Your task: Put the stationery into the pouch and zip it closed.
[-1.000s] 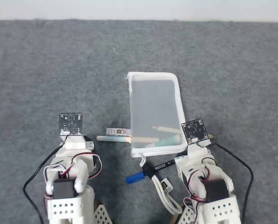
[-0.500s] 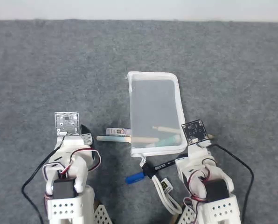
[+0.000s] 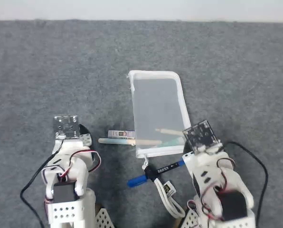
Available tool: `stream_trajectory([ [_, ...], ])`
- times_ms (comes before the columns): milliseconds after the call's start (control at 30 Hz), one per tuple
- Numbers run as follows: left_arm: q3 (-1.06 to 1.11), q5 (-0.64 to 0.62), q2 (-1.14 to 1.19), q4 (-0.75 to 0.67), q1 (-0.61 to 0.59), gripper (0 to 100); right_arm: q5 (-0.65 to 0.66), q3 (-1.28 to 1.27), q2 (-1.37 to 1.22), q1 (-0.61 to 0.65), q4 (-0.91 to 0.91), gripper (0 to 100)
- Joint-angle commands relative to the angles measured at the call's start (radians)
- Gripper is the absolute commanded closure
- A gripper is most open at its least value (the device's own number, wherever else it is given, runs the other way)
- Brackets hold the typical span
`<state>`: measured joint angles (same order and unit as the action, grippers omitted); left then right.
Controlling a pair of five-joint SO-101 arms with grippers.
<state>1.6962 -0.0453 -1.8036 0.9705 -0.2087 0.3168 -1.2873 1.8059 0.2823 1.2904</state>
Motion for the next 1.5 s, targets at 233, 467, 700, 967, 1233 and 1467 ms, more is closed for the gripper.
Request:
stream_trajectory([
  [233, -0.013, 0.006, -0.018, -0.034, -0.006, 99, 0.011, 0.218, -0.116, 0.282, 0.01, 98.6],
  [467, -0.022, 0.0, -0.017, -0.029, -0.006, 90, -0.089, 0.23, -0.43, 0.529, -0.001, 91.6],
  [700, -0.015, -0.002, -0.017, -0.029, -0.006, 81, -0.215, 0.284, -0.723, 0.634, -0.045, 86.4],
  [967, -0.012, -0.002, -0.017, -0.032, -0.006, 81, -0.282, 0.287, -0.984, 0.639, -0.176, 86.5],
  [1233, -0.012, -0.002, -0.017, -0.031, -0.006, 81, -0.296, 0.287, -1.125, 0.639, -0.217, 86.4],
  [1467, -0.012, -0.002, -0.017, -0.029, -0.006, 81, -0.295, 0.285, -1.225, 0.639, -0.237, 86.7],
])
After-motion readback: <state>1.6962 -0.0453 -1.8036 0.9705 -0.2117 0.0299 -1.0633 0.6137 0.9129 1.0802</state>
